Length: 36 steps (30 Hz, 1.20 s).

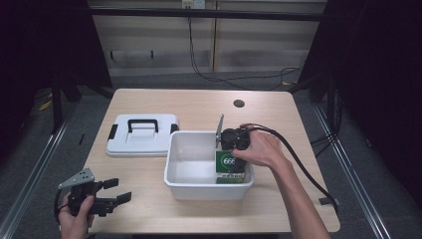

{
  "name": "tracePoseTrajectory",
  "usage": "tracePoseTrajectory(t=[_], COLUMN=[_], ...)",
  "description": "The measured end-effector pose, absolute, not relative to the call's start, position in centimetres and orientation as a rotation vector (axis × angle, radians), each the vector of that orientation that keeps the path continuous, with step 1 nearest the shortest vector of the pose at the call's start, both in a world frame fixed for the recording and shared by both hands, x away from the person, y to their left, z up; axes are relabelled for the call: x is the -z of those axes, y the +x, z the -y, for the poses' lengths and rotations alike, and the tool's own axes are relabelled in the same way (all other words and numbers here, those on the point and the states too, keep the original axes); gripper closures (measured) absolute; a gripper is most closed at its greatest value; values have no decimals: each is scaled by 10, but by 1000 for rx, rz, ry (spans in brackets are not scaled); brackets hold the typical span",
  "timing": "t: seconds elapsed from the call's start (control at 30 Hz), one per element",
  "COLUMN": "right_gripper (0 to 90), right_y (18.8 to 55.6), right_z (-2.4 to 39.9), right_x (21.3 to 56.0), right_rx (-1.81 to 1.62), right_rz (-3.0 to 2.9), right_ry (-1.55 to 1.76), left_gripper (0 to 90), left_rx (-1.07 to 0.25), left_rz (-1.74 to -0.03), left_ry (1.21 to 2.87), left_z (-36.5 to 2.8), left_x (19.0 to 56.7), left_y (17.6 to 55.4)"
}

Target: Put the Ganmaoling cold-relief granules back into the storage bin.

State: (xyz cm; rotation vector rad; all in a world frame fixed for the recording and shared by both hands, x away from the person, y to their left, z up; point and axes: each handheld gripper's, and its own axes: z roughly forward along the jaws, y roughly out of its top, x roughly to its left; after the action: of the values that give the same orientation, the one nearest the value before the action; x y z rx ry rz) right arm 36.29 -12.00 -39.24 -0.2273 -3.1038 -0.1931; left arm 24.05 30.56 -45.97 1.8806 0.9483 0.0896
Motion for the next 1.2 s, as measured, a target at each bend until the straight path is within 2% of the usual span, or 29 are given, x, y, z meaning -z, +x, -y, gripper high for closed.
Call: tracePoseTrajectory(t=[0.57,1.2], right_gripper=[132,143], right_y=[360,336], right_z=[146,192], right_x=[370,360], right_rx=[617,1075], right_rz=[3077,3063], right_ry=[-411,-617], left_gripper=[163,163], left_rx=[-91,-89], left_rz=[-947,-944], left_ry=[1881,1894], left_z=[-306,-304], left_x=[460,460], left_y=[240,240])
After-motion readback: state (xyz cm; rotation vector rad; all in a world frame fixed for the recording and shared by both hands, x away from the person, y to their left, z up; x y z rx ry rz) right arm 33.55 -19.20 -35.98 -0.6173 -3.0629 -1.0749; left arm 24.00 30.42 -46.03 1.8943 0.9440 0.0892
